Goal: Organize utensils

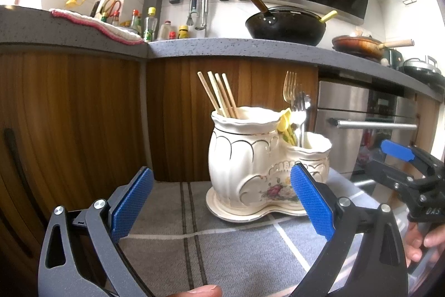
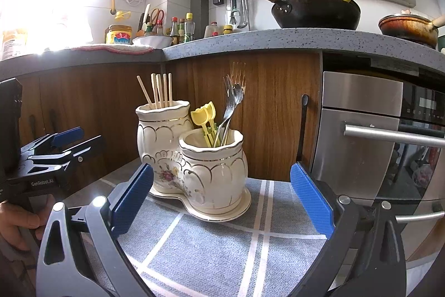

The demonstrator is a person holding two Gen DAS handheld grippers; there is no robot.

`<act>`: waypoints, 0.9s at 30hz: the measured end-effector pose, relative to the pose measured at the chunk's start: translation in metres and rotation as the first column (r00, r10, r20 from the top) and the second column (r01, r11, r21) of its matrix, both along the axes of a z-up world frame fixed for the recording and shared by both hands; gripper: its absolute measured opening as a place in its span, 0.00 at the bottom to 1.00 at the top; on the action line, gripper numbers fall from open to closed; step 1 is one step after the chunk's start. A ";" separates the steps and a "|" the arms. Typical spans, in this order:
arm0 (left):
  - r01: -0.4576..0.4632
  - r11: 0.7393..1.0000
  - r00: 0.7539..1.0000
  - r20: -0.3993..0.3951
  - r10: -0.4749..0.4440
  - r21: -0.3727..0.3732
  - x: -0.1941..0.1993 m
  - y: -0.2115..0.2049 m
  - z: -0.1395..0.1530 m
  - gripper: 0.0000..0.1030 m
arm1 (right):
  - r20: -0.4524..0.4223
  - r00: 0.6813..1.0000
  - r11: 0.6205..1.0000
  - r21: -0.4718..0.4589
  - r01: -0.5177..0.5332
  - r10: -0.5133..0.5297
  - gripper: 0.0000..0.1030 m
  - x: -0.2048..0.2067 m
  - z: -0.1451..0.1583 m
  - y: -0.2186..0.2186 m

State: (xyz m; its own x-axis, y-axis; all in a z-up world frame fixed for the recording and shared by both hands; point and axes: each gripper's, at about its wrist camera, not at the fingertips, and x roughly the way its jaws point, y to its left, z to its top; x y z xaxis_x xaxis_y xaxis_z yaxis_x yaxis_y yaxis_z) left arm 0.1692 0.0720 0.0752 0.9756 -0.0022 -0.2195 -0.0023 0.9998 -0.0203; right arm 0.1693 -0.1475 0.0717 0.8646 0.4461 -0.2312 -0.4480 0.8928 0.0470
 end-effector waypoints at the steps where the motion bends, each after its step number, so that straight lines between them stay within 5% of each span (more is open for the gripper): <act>1: 0.000 1.000 1.000 0.000 0.000 0.000 0.000 -0.001 0.000 0.95 | 0.000 1.000 1.000 0.001 -0.001 0.001 0.94 0.001 0.000 0.000; 27: 0.003 1.000 1.000 -0.003 -0.003 0.006 0.002 0.000 -0.001 0.95 | 0.014 1.000 1.000 -0.003 -0.026 0.026 0.94 0.000 0.001 -0.001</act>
